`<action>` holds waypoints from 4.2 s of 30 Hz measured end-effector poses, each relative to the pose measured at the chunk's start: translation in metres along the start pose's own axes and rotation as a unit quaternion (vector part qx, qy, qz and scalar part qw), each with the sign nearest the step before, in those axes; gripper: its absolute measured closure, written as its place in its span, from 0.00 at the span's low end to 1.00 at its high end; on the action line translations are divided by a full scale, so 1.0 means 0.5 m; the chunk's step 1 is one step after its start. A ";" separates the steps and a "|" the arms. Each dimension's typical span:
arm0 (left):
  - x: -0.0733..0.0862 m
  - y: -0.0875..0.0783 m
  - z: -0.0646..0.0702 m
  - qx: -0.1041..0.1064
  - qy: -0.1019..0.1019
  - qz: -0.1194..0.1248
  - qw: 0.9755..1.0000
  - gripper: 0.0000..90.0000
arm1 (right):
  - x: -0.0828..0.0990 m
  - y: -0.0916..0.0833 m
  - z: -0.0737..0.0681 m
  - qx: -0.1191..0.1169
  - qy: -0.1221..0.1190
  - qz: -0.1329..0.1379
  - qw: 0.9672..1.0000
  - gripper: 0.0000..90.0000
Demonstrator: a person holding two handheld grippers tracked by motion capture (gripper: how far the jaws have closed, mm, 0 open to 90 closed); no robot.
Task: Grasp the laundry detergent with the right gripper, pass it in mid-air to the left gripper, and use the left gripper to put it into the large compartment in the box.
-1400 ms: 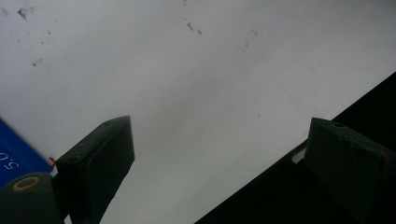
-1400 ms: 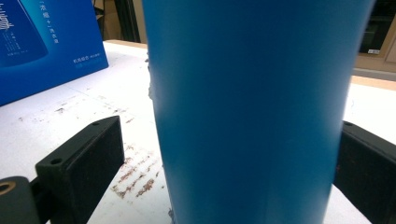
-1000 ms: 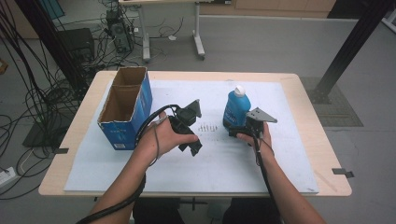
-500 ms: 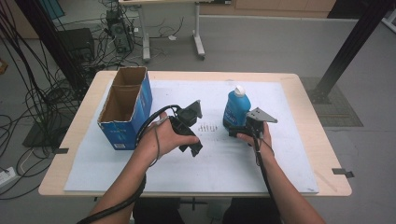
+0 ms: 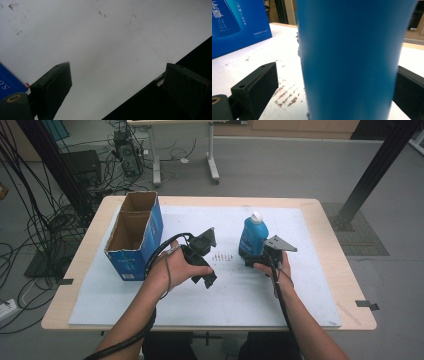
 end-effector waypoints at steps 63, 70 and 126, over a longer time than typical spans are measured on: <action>0.001 0.003 0.000 -0.001 -0.003 0.002 1.000 0.10 | -0.006 0.001 -0.002 0.001 -0.012 0.008 1.000 0.17; 0.001 0.004 0.000 -0.002 -0.002 -0.001 1.000 0.10 | -0.009 0.002 -0.002 -0.001 -0.017 0.013 1.000 0.21; -0.003 0.006 0.004 -0.005 -0.003 -0.001 1.000 0.10 | -0.014 0.004 0.012 0.007 -0.024 0.018 1.000 0.48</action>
Point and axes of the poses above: each handheld gripper's, and its own axes: y roughly forward along the jaws, x roughly out of its underside, z roughly to its right, the point moved 8 cm from there along y, roughly forward along the jaws, and after that the axes turned 9 degrees about -y, right-handed, at the moved point
